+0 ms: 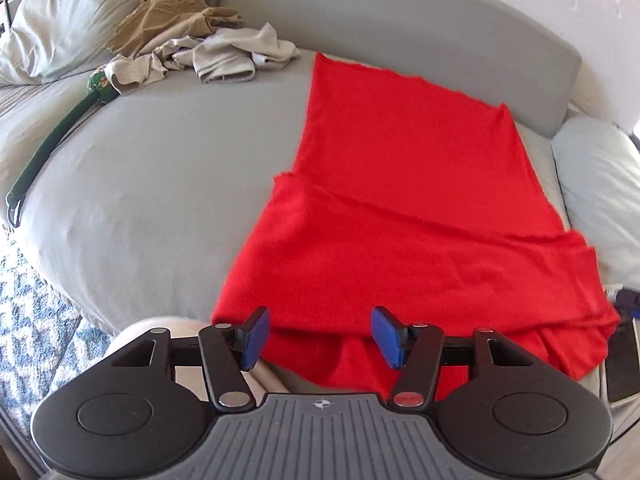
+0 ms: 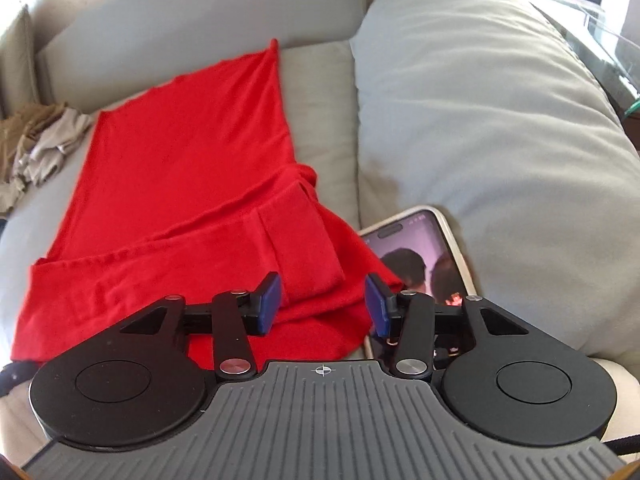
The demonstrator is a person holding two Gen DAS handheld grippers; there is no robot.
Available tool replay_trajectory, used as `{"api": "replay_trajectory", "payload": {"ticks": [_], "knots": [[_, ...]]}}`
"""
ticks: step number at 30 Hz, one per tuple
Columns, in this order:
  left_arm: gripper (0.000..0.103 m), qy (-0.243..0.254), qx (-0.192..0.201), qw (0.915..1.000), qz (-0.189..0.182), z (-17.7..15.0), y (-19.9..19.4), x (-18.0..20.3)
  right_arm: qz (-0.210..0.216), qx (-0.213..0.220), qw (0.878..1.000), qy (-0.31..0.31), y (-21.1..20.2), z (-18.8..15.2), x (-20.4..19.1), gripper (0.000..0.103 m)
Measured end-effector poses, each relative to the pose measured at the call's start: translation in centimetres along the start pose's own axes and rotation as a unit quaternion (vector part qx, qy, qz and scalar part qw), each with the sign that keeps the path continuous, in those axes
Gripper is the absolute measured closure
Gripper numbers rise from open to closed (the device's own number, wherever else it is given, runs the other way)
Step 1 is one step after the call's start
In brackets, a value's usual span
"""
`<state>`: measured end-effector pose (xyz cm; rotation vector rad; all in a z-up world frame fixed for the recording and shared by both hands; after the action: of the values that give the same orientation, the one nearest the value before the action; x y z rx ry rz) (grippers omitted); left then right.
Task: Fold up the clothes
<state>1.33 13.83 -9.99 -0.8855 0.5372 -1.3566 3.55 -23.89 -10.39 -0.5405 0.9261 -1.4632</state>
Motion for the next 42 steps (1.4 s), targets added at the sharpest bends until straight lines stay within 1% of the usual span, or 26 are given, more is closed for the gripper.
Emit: {"api": "replay_trajectory", "payload": {"ticks": [1, 2, 3, 4, 6, 8, 9, 11, 13, 14, 15, 18, 20, 22, 23, 25, 26, 28, 29, 31, 33, 34, 35, 37, 40, 42], "knots": [[0.087, -0.026, 0.014, 0.9994, -0.018, 0.9, 0.3, -0.8, 0.022, 0.008, 1.000, -0.004, -0.1, 0.0, -0.4, 0.057], [0.098, -0.049, 0.020, 0.9978, -0.039, 1.8, 0.9, -1.5, 0.042, 0.011, 0.999, -0.009, 0.1, 0.0, -0.8, 0.061], [0.102, -0.064, 0.019, 0.9962, -0.056, 2.5, 1.8, -2.0, 0.061, 0.010, 0.998, -0.016, 0.6, -0.1, -1.3, 0.067], [0.102, -0.074, 0.012, 0.9948, -0.069, 3.1, 3.0, -2.2, 0.074, 0.005, 0.997, -0.020, 1.4, -0.2, -1.6, 0.077], [0.102, -0.087, -0.002, 0.9919, -0.093, 4.2, 5.4, -2.5, 0.080, -0.017, 0.996, -0.021, 3.5, -0.6, -2.3, 0.081], [0.102, -0.078, -0.019, 0.9922, -0.095, 4.6, 7.6, -2.9, 0.063, -0.039, 0.997, -0.018, 5.2, -1.1, -2.4, 0.083], [0.102, -0.071, -0.021, 0.9945, -0.073, 4.7, 8.4, -3.3, 0.057, -0.044, 0.997, -0.017, 5.6, -1.4, -2.4, 0.086], [0.099, -0.063, -0.011, 0.9980, -0.002, 4.8, 9.4, -4.6, 0.048, -0.052, 0.997, -0.018, 6.1, -1.8, -2.3, 0.088], [0.100, -0.071, 0.006, 0.9941, 0.082, 4.7, 9.1, -6.3, 0.047, -0.056, 0.997, -0.026, 6.2, -1.8, -2.3, 0.089], [0.100, -0.074, 0.010, 0.9924, 0.098, 4.6, 8.7, -7.0, 0.046, -0.057, 0.997, -0.030, 6.2, -1.8, -2.3, 0.089], [0.100, -0.078, 0.009, 0.9918, 0.101, 4.5, 8.1, -7.9, 0.046, -0.057, 0.997, -0.031, 6.3, -1.9, -2.3, 0.088], [0.100, -0.077, 0.009, 0.9953, 0.059, 3.8, 5.5, -8.4, 0.047, -0.053, 0.997, -0.031, 6.1, -2.0, -2.3, 0.086], [0.100, -0.056, 0.017, 0.9983, 0.002, 3.2, 3.5, -6.9, 0.046, -0.047, 0.997, -0.031, 5.7, -1.9, -2.5, 0.085], [0.098, -0.019, 0.027, 0.9982, -0.051, 2.7, 2.3, -4.9, 0.048, -0.036, 0.998, -0.033, 4.8, -1.8, -3.1, 0.082], [0.096, 0.004, 0.028, 0.9975, -0.064, 2.5, 2.2, -3.8, 0.051, -0.030, 0.997, -0.045, 4.4, -1.8, -3.7, 0.081], [0.095, 0.043, 0.020, 0.9968, -0.064, 2.0, 3.2, -2.2, 0.049, -0.021, 0.996, -0.078, 3.7, -1.9, -5.2, 0.081], [0.094, 0.057, 0.009, 0.9971, -0.051, 1.7, 4.0, -1.6, 0.046, -0.021, 0.994, -0.095, 3.7, -2.0, -5.9, 0.078], [0.091, 0.068, -0.024, 0.9973, 0.013, 1.1, 5.5, -1.8, 0.041, -0.029, 0.992, -0.120, 3.8, -2.4, -6.9, 0.075], [0.088, 0.067, -0.027, 0.9968, 0.034, 1.0, 5.4, -2.3, 0.037, -0.036, 0.991, -0.127, 3.8, -2.6, -7.2, 0.075], [0.088, 0.061, -0.031, 0.9956, 0.063, 1.3, 4.5, -3.4, 0.028, -0.046, 0.990, -0.129, 3.6, -3.2, -7.0, 0.075], [0.089, 0.068, -0.033, 0.9873, 0.140, 1.6, 3.2, -4.7, 0.034, -0.056, 0.992, -0.110, 2.8, -3.6, -6.1, 0.072], [0.089, 0.071, -0.029, 0.9836, 0.163, 1.7, 2.5, -5.4, 0.042, -0.064, 0.992, -0.099, 2.4, -3.8, -5.7, 0.070], [0.090, 0.066, -0.025, 0.9835, 0.166, 1.8, 1.7, -5.9, 0.051, -0.068, 0.992, -0.091, 1.9, -4.0, -5.5, 0.070], [0.090, 0.044, -0.016, 0.9878, 0.149, 1.9, 0.0, -6.6, 0.066, -0.070, 0.991, -0.090, 1.1, -4.4, -5.6, 0.067], [0.089, 0.038, 0.006, 0.9967, 0.072, 1.8, -1.6, -4.2, 0.071, -0.061, 0.990, -0.108, 0.6, -4.3, -6.9, 0.061], [0.085, 0.056, 0.018, 0.9980, 0.023, 1.5, -1.5, -1.5, 0.067, -0.061, 0.989, -0.119, 1.1, -3.9, -8.1, 0.058]]}}
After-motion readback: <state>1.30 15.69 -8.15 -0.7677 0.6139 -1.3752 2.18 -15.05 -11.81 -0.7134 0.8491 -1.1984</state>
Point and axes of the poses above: each gripper's, at about its wrist camera, not at the fingertips, and y roughly the way its jaws point, x to its right, z to its top, the point moved 1 cm from there along y, roughly the way its jaws point, and after that the axes turned 1 degree about x, right-handed, at the moved point
